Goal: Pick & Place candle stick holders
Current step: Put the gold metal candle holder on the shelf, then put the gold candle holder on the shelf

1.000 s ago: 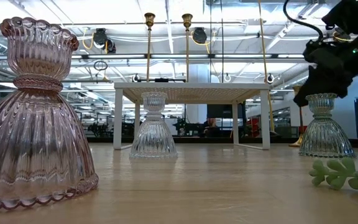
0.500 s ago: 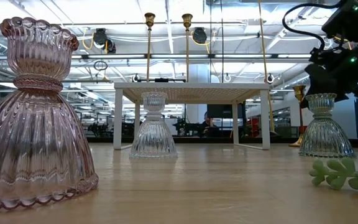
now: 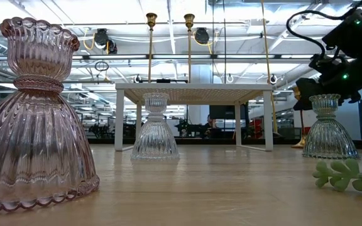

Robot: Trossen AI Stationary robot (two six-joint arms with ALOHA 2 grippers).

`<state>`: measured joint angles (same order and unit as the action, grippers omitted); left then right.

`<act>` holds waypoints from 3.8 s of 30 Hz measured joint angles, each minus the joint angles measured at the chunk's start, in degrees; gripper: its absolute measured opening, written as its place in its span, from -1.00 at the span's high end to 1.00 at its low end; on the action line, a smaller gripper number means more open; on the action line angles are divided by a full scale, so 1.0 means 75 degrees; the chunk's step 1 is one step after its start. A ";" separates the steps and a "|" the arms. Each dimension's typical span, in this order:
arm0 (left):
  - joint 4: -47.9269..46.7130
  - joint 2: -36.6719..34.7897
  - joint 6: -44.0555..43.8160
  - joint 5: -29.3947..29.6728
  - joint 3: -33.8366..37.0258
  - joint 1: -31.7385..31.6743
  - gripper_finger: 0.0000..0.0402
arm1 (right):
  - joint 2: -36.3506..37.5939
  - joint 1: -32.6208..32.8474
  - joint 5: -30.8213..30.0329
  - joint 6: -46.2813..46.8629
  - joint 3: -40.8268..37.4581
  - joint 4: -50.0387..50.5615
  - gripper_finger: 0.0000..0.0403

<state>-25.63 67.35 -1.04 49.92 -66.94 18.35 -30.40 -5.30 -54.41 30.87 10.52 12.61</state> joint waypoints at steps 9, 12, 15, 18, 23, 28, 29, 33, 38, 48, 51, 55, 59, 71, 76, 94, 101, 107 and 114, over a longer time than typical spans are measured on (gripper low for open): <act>0.0067 0.0000 0.0119 -0.0051 0.0000 0.0001 0.58 | -0.0010 -0.0099 -0.0342 -0.0548 -0.0609 -0.1229 0.34; 0.0070 0.0000 0.0117 -0.0053 0.0000 0.0000 0.58 | -0.0010 -0.0102 -0.0342 -0.0590 -0.0622 -0.1226 0.50; 0.0073 0.0000 0.0116 -0.0055 0.0000 0.0000 0.58 | -0.0010 -0.0102 -0.0345 -0.0641 -0.0626 -0.1209 0.70; 0.0073 0.0000 0.0111 -0.0056 0.0000 0.0000 0.58 | -0.0010 -0.0102 -0.0345 -0.0641 -0.0629 -0.1197 0.91; 0.0073 0.0000 0.0109 -0.0059 0.0000 0.0001 0.58 | -0.0007 -0.0102 -0.0303 -0.1124 -0.0667 -0.1690 0.92; 0.0073 0.0000 0.0100 -0.0064 0.0000 0.0000 0.58 | -0.0007 -0.0098 -0.0279 -0.2637 -0.0680 -0.3380 0.96; 0.0073 0.0000 0.0100 -0.0065 0.0000 0.0000 0.58 | -0.0004 -0.0099 -0.0279 -0.2927 -0.0677 -0.3706 0.97; 0.0058 0.0000 0.0102 -0.0068 0.0000 0.0000 0.58 | -0.0007 -0.0098 -0.0276 -0.3723 -0.0667 -0.4820 1.00; 0.0055 0.0000 0.0103 -0.0071 0.0000 0.0000 0.58 | -0.0007 -0.0093 0.0356 -0.4149 -0.0664 -0.5913 1.00; 0.0020 0.0000 0.0103 -0.0135 0.0000 0.0001 0.58 | -0.0010 -0.0081 0.1107 -0.4607 -0.0655 -0.5360 0.91; 0.0020 0.0000 0.0103 -0.0135 0.0000 0.0000 0.58 | -0.0004 -0.0079 0.1089 -0.4624 -0.0652 -0.5223 0.73; 0.0020 0.0000 0.0100 -0.0135 0.0000 0.0000 0.58 | -0.0007 -0.0079 0.1086 -0.4421 -0.0646 -0.4611 0.45; 0.0015 0.0000 0.0074 -0.0135 0.0000 0.0000 0.58 | -0.0010 -0.0079 0.1095 -0.3783 -0.0646 -0.3539 0.22; 0.0015 0.0001 0.0077 -0.0135 0.0000 0.0003 0.58 | -0.0045 -0.0094 0.2668 -0.1928 0.0656 0.0790 0.21; 0.0015 0.0000 0.0077 -0.0135 0.0000 0.0000 0.58 | -0.0280 -0.0096 0.2899 -0.1120 0.1144 0.2468 0.22; 0.0026 0.0000 0.0206 -0.0132 0.0000 -0.0012 0.58 | -0.2585 -0.1588 0.3764 -0.1422 0.1146 0.1479 0.22; 0.0026 0.0000 0.0354 -0.0132 0.0000 -0.0012 0.58 | -0.3257 -0.2130 0.4066 -0.1931 0.1146 0.1006 0.22; 0.0026 0.0000 0.0359 -0.0132 0.0000 -0.0012 0.58 | -0.3736 -0.2648 0.4643 -0.2099 0.1146 0.0706 0.29; 0.0023 0.0001 0.0324 -0.0132 0.0000 -0.0012 0.58 | -0.3860 -0.2877 0.4651 -0.2098 0.1149 0.0669 0.79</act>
<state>-25.45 67.36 1.39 48.93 -66.94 18.26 -59.35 -26.88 -19.52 15.14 19.14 17.63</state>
